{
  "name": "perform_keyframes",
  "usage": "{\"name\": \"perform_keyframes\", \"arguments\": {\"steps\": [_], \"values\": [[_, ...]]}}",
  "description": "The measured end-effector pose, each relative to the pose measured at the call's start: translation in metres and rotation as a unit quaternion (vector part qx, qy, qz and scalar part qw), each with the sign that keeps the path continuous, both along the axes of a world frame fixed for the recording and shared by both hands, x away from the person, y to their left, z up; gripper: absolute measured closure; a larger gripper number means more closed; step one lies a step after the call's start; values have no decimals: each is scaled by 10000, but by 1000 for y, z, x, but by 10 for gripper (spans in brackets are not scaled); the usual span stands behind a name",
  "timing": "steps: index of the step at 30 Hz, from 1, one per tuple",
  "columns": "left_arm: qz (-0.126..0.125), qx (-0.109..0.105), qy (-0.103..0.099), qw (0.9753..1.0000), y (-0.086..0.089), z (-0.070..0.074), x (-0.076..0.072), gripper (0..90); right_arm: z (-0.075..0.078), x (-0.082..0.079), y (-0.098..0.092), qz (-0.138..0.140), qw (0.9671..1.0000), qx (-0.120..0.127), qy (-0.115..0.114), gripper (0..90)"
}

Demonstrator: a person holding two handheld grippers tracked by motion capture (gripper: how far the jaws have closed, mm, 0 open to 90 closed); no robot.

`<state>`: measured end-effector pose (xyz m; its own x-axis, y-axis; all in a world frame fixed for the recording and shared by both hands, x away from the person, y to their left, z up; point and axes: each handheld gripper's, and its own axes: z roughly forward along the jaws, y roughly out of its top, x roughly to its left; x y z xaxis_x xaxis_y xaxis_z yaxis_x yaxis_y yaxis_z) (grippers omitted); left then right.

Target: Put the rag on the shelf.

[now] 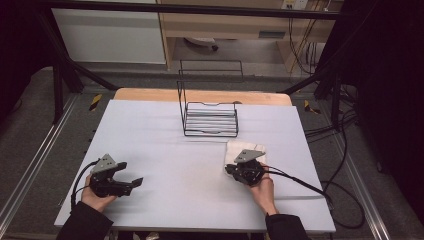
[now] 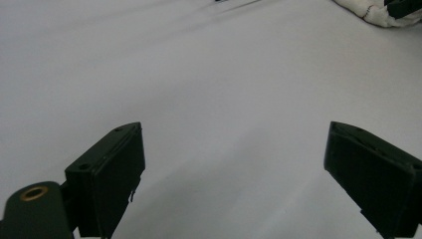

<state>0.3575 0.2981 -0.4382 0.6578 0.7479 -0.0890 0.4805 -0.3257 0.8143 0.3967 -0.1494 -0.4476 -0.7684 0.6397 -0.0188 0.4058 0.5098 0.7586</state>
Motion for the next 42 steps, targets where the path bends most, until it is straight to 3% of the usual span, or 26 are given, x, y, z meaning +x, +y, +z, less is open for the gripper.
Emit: {"name": "perform_keyframes", "arguments": {"steps": [4, 7, 15, 26, 32, 38, 42], "values": [[1, -2, 1, 10000, 0, 0, 0, 94, 4, -3, 1, 54, 9999, 86, -70, 847], [1, -2, -1, 10000, 0, 0, 0, 94, 7, -6, 2, 164, 9995, 254, 70, 848], [-3, -3, -9, 10000, 1, 1, -1, 95, 10, -23, 17, 532, 9978, 343, 197, 845], [-5, 1, -11, 10000, 0, 1, -1, 95, 11, -38, 28, 823, 9946, 520, 371, 844], [-3, 9, -11, 10000, 0, 1, -1, 94, 8, -40, 33, 898, 9942, 408, 422, 832], [0, 6, 5, 10000, 0, 1, -1, 94, 14, -39, 31, 923, 9927, 669, 399, 708], [-1, -5, 16, 10000, 0, 1, -1, 94, 20, -37, 21, 761, 9932, 807, 347, 630]]}}
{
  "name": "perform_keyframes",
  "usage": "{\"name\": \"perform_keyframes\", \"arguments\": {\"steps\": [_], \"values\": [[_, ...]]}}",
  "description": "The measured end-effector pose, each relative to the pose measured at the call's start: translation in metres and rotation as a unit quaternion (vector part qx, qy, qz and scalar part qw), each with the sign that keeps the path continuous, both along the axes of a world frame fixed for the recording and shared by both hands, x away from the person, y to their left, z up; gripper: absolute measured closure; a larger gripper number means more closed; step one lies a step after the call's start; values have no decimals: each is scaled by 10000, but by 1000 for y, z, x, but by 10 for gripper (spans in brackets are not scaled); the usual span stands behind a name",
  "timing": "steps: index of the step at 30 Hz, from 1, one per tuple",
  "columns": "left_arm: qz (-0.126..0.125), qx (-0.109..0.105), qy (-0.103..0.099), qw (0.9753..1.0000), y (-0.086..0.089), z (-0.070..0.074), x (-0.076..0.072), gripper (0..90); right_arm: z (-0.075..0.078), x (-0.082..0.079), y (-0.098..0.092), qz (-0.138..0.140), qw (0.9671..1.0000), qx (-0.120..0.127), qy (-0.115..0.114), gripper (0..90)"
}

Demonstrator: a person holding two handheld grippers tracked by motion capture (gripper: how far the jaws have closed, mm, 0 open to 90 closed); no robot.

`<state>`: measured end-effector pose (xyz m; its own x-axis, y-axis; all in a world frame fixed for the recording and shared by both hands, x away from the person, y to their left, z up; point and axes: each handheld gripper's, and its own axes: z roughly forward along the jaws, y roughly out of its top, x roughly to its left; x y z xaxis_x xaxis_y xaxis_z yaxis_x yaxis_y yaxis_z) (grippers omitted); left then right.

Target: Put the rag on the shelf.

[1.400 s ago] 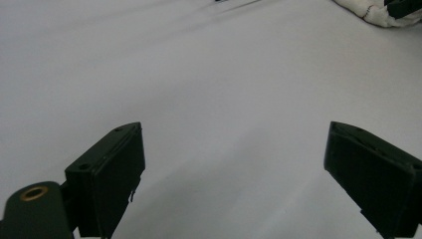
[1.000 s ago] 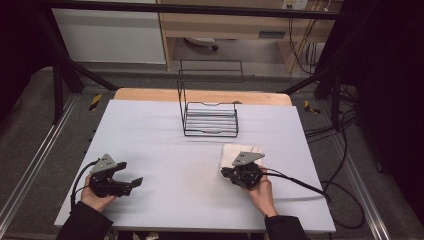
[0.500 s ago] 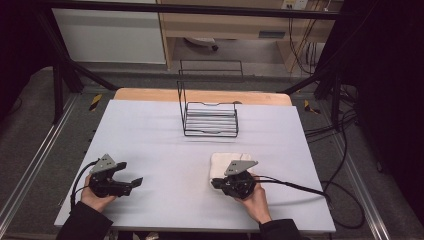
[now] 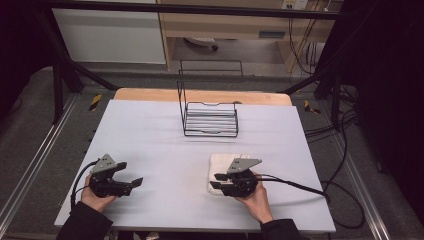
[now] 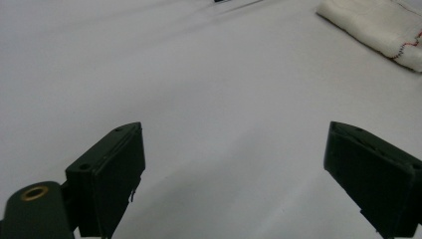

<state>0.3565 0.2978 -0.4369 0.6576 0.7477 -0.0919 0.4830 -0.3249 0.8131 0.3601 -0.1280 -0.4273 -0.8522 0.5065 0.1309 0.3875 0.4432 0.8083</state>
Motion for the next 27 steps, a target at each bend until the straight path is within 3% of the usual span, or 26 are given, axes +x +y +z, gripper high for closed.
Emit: {"name": "perform_keyframes", "arguments": {"steps": [8, 17, 22, 27], "values": [[23, -14, 14, 10000, -1, 0, 1, 93, 1, 9, -30, -588, 9980, 105, 183, 399], [28, 42, 68, 10000, -7, -1, 4, 94, -7, 18, -63, -1207, 9922, 96, 292, 141], [4, 58, 72, 10000, -13, -1, 4, 98, -10, 22, -75, -1404, 9893, -91, 396, 77], [-5, 47, 101, 9999, -18, 0, 4, 99, -10, 24, -84, -1604, 9862, -34, 415, 46]]}}
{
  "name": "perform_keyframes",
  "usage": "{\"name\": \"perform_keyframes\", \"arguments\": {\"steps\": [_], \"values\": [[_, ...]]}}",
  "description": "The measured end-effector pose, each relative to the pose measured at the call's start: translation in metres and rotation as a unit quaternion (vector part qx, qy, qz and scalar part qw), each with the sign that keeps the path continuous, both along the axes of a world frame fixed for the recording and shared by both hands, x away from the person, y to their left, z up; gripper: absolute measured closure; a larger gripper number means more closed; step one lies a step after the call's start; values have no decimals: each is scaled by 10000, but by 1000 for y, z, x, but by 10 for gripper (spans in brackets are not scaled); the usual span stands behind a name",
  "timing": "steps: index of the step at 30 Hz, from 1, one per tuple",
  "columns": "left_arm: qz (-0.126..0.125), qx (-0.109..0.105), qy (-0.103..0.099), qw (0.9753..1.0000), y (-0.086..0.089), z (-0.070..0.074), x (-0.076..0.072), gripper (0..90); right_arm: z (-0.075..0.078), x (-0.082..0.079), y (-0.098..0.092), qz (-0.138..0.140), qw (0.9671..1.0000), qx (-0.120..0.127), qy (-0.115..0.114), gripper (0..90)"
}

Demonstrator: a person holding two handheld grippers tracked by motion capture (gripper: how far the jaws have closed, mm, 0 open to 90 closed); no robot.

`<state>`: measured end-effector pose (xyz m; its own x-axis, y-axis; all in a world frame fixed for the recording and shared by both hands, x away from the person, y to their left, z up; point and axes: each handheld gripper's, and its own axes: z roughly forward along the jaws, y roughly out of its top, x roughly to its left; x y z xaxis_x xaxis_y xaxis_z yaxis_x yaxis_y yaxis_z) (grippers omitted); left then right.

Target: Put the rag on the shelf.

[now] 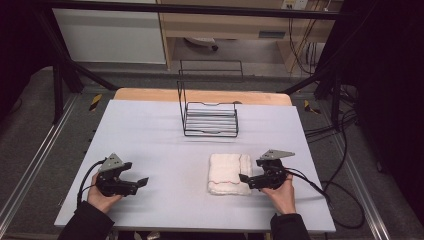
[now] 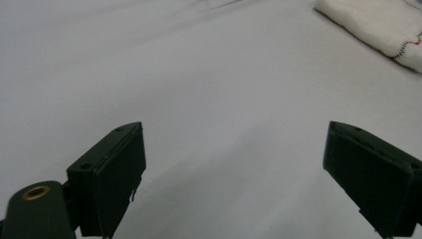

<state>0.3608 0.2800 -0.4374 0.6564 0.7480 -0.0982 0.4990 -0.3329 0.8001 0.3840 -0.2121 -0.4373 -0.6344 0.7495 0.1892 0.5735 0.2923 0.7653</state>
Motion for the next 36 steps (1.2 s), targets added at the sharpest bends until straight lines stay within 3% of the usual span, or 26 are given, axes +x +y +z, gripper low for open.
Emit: {"name": "perform_keyframes", "arguments": {"steps": [8, 13, 20, 36], "values": [[-60, -22, -13, 10000, -17, 5, 4, 95, 1, 0, -15, -99, 9998, 97, -123, 14], [-123, -18, -6, 9999, -32, 10, 9, 84, 0, 1, -19, -159, 9998, 126, -79, 13], [-309, 72, -2, 9995, -59, 17, 17, 80, 0, 2, -20, -148, 9998, 120, -92, 10], [-538, -74, 48, 9985, -120, 28, 45, 76, 1, 1, -21, -120, 9998, 93, -126, 6]]}}
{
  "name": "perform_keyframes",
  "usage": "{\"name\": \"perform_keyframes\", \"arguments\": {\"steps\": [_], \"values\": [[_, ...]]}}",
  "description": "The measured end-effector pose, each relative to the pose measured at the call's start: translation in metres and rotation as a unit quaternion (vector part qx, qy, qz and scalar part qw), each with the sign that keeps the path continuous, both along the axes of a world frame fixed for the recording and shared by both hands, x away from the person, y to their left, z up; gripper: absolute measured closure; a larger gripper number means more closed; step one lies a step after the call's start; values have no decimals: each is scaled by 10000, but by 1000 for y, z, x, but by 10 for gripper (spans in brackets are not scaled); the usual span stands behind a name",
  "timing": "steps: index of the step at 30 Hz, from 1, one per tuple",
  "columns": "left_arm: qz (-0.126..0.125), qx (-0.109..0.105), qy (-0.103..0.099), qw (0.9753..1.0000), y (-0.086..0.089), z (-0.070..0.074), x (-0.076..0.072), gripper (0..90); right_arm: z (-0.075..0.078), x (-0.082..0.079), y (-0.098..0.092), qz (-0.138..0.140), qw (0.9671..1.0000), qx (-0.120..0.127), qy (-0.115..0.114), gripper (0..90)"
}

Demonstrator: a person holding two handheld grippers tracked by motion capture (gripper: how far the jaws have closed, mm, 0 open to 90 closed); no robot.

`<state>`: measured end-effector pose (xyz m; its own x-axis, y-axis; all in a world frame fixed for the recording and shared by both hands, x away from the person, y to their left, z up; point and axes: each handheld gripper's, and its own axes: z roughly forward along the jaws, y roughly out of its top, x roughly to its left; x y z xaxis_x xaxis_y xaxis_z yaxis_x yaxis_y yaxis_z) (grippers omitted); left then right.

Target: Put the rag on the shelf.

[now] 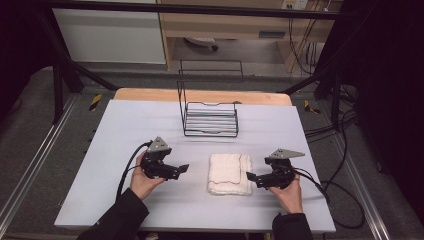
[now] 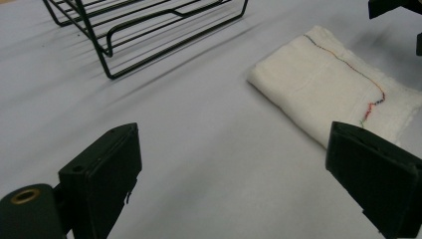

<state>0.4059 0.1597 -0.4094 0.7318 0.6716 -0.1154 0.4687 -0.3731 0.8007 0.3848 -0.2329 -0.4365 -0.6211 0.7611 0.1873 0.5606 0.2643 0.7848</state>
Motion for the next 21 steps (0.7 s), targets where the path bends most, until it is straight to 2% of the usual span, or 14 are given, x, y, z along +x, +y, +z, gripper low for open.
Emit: {"name": "perform_keyframes", "arguments": {"steps": [9, 19, 21], "values": [[27, 6, 30, 10000, -22, 0, 12, 66, 0, 0, 0, 2, 10000, 23, -20, 6], [173, 4, 186, 9997, -44, -3, 28, 83, 0, 0, 0, 9, 10000, -13, -18, 6], [205, 61, 242, 9995, -49, -4, 30, 105, -1, 0, 0, 23, 10000, -19, -32, 7]]}}
